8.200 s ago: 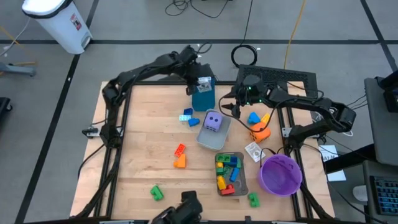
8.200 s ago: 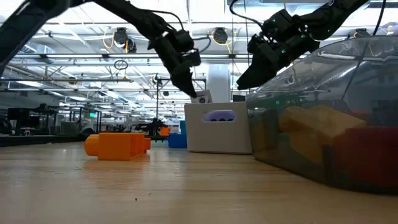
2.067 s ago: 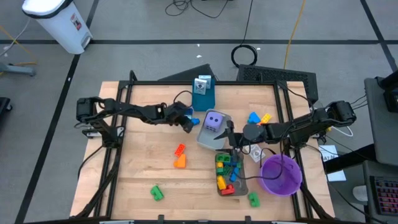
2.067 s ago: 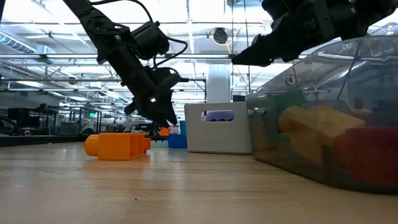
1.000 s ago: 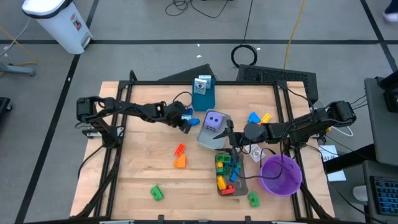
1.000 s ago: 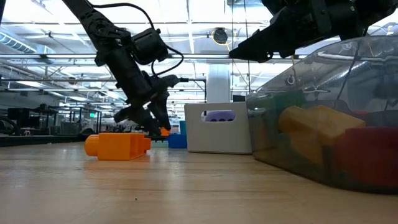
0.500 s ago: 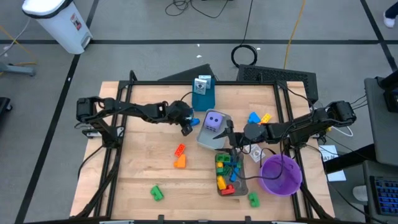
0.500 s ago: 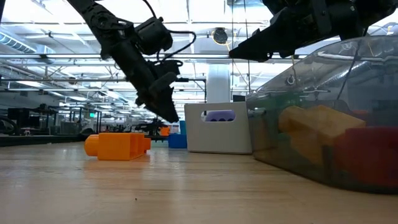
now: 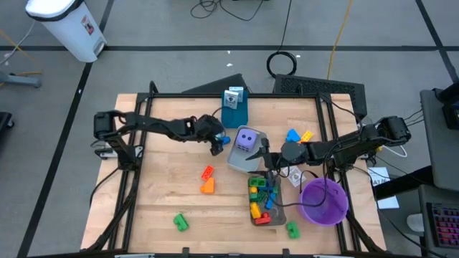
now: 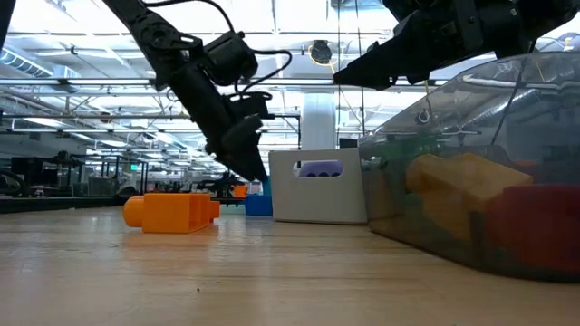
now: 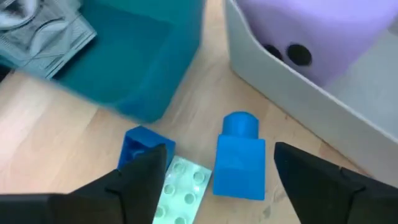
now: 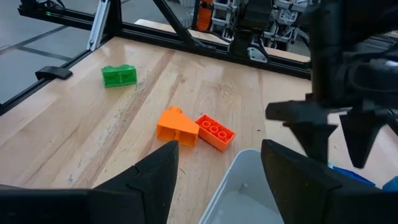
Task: Pick & Place Toys
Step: Put the blue game piece into the black bin
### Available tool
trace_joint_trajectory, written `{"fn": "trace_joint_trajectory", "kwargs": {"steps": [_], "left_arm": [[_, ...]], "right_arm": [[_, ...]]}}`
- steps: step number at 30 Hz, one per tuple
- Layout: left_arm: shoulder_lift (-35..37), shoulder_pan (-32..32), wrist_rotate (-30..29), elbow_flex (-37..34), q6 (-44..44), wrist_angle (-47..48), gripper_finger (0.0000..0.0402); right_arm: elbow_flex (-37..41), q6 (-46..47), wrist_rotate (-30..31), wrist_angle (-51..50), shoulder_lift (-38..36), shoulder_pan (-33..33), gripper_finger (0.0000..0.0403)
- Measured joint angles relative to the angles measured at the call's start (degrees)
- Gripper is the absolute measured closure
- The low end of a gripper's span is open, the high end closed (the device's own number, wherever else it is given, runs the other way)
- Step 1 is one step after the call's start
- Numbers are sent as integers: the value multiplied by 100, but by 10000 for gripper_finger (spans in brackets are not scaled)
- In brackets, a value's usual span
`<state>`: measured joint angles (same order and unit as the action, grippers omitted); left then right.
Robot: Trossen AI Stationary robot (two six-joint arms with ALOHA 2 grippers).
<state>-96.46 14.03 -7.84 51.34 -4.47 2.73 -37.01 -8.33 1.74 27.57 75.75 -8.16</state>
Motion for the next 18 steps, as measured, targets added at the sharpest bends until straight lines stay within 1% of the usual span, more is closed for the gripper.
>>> {"fn": "trace_joint_trajectory", "kwargs": {"steps": [3,6,9,18], "left_arm": [[-127,-20,-99,-1,267,-6,85],[-206,-9,-135,-2,357,-72,84],[-263,-14,-143,5,516,-284,90],[-271,-21,-116,-3,570,-296,113]], "right_arm": [[0,-7,0,-17,0,3,179],[0,-9,-2,-43,0,33,179],[0,4,-2,-52,0,80,179],[0,8,-4,-96,0,107,179]]}}
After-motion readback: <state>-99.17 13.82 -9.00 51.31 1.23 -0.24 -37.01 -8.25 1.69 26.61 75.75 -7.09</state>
